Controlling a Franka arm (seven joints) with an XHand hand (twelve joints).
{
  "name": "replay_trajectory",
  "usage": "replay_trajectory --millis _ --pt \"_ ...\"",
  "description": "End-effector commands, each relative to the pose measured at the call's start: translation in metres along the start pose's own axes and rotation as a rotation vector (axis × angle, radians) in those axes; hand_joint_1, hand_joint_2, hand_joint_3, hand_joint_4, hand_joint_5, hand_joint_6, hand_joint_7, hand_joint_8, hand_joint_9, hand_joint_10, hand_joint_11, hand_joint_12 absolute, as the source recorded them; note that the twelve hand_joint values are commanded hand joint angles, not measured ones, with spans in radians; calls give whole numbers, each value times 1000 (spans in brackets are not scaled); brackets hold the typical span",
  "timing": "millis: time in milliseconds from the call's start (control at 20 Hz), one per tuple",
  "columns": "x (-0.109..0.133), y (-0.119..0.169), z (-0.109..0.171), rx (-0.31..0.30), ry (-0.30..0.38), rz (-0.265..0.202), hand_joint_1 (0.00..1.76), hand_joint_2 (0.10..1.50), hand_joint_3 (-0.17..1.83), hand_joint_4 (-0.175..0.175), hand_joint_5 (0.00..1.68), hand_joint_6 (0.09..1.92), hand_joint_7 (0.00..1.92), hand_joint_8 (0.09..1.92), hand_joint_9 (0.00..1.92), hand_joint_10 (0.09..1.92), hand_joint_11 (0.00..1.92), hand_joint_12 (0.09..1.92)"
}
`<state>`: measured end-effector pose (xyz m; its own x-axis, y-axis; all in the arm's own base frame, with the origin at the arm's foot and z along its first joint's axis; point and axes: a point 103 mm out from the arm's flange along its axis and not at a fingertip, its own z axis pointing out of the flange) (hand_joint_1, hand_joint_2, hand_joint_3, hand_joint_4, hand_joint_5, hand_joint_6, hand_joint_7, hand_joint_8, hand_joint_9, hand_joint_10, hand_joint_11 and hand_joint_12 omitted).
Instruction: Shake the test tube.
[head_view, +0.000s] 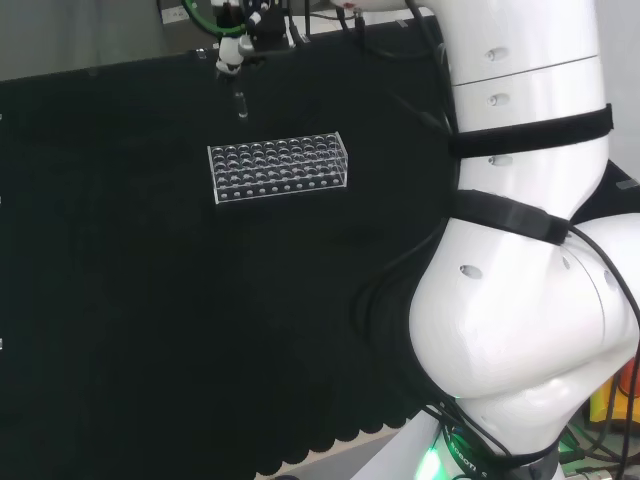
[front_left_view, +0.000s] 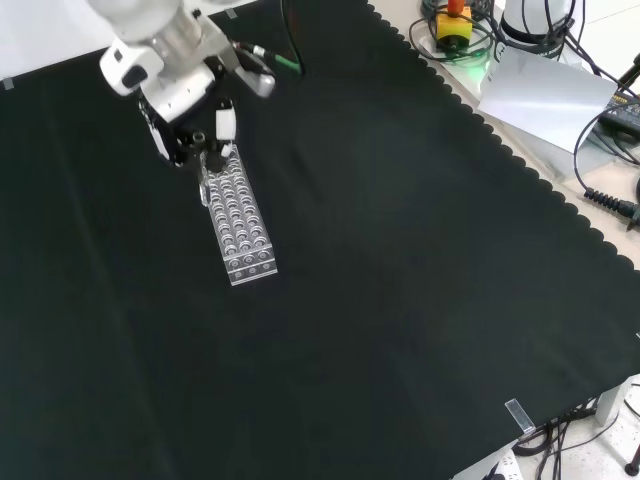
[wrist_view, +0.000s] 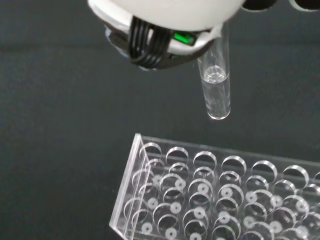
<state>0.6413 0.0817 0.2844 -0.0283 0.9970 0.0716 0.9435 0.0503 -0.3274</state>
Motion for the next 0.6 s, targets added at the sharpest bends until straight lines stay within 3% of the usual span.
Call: replay_trajectory --millis 50,400,600 --pt "-13 -21 -26 -20 -1 9 1229 679 565 -175 1366 452 1789 362 1648 490 1296 821" --pt "-39 -47 -43 -46 -1 60 1230 675 571 -175 1367 453 1789 362 1647 490 1295 823" --pt "-70 -64 -45 -52 -10 134 1230 673 575 -175 1367 453 1789 361 1647 490 1294 824"
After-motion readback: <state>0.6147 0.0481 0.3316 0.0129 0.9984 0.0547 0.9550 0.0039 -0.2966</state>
